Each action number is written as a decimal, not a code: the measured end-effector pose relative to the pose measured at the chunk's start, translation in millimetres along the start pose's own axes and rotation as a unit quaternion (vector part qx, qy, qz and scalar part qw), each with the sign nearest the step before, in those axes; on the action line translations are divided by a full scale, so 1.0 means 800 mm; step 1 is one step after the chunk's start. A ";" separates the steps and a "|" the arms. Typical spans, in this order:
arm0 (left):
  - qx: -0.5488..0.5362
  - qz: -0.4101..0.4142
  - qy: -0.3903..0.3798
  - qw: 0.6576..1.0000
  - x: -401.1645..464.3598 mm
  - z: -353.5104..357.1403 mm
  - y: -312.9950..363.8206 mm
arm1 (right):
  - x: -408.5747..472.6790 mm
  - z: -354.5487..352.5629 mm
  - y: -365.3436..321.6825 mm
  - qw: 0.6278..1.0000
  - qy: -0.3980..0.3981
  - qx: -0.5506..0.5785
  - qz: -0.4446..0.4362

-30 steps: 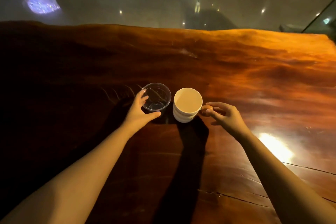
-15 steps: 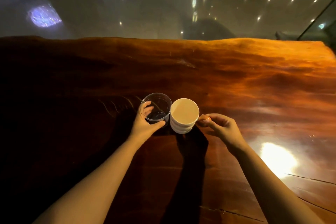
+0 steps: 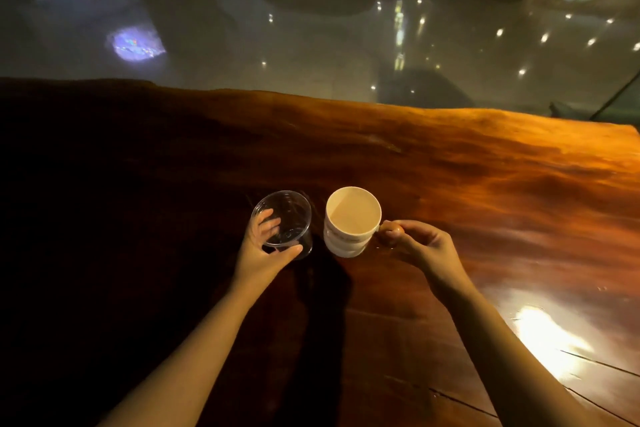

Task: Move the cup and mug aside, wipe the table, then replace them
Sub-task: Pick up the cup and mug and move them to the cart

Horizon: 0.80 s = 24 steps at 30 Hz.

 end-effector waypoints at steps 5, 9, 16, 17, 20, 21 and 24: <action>-0.011 0.001 0.078 0.997 -0.084 -0.132 -0.002 | -0.031 0.116 -0.045 0.997 -0.066 0.031 -0.010; -0.034 -0.034 0.169 0.984 -0.165 -0.251 -0.039 | -0.072 0.240 -0.054 0.988 -0.142 0.062 0.008; -0.067 -0.113 0.302 0.944 -0.290 -0.433 -0.144 | -0.176 0.461 -0.013 0.961 -0.261 0.071 0.057; -0.078 -0.118 0.310 0.940 -0.302 -0.455 -0.161 | -0.191 0.487 -0.004 0.957 -0.273 0.071 0.063; -0.091 -0.127 0.322 0.934 -0.330 -0.515 -0.207 | -0.228 0.557 0.025 0.951 -0.290 0.066 0.087; -0.091 -0.128 0.324 0.933 -0.336 -0.530 -0.221 | -0.237 0.576 0.034 0.949 -0.291 0.066 0.098; -0.084 -0.129 0.335 0.930 -0.348 -0.567 -0.255 | -0.257 0.625 0.056 0.945 -0.297 0.063 0.121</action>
Point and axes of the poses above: each hand's wrist, its own x-axis towards the middle knuckle, its own z-axis out of the palm, y = z × x, the point moved 5 cm from there along x, towards the middle knuckle, and after that the axes turned 11 degrees about -z, right-handed, at the moved point
